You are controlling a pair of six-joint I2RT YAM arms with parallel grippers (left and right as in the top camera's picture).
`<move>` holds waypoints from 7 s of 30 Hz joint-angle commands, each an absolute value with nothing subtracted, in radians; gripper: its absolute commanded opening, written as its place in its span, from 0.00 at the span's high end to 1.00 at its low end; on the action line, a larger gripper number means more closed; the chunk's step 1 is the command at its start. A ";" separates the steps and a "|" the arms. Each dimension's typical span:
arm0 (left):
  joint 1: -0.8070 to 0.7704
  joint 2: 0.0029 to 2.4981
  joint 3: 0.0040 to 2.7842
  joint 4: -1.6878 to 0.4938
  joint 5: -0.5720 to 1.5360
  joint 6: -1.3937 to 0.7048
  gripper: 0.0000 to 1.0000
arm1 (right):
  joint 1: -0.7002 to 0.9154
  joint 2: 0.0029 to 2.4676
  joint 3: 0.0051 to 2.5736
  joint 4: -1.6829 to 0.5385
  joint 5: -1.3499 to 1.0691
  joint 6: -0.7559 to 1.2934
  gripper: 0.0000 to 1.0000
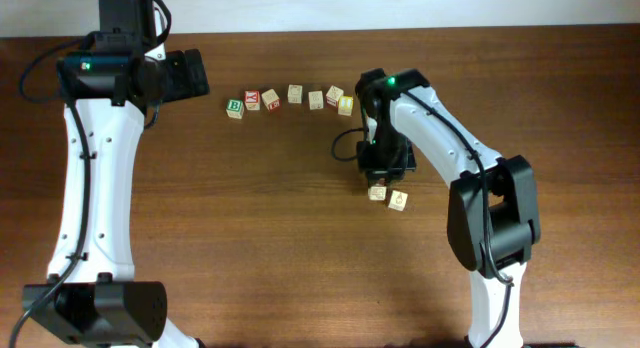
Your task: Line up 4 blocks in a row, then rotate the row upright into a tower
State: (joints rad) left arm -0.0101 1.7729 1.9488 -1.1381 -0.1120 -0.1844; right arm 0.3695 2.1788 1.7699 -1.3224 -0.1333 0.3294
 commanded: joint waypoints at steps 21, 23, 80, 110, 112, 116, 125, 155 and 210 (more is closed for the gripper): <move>-0.011 1.770 1.963 -1.140 -0.109 -0.197 0.01 | 0.373 2.188 2.144 -0.944 0.024 0.331 0.52; -0.011 1.770 1.963 -1.140 -0.109 -0.197 0.01 | 0.373 2.264 2.143 -0.837 0.030 0.396 0.51; -0.011 1.770 1.963 -1.140 -0.109 -0.197 0.01 | 0.440 1.903 2.149 -1.681 -0.130 0.344 0.80; -0.011 1.770 1.963 -1.140 -0.109 -0.197 0.01 | 0.528 1.900 1.532 -1.040 -0.038 0.469 0.56; -0.011 1.770 1.963 -1.140 -0.109 -0.197 0.01 | 0.528 1.901 1.574 -1.050 0.019 0.474 0.63; -0.011 1.770 1.963 -1.140 -0.109 -0.197 0.01 | 0.533 1.929 1.552 -1.036 -0.051 0.476 0.90; -0.011 1.770 1.963 -1.140 -0.109 -0.197 0.01 | 0.593 1.938 1.385 -1.045 -0.104 0.493 0.95; -0.011 1.770 1.963 -1.140 -0.109 -0.197 0.01 | 0.348 1.887 1.552 -1.228 -0.120 0.442 0.95; -0.011 1.770 1.963 -1.140 -0.109 -0.197 0.01 | 0.163 1.937 1.401 -1.098 -0.100 0.356 0.95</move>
State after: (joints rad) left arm -0.0101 1.7733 1.9488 -1.1412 -0.1116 -0.1844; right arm 0.1604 1.9385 1.4582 -1.1206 -0.1398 0.3393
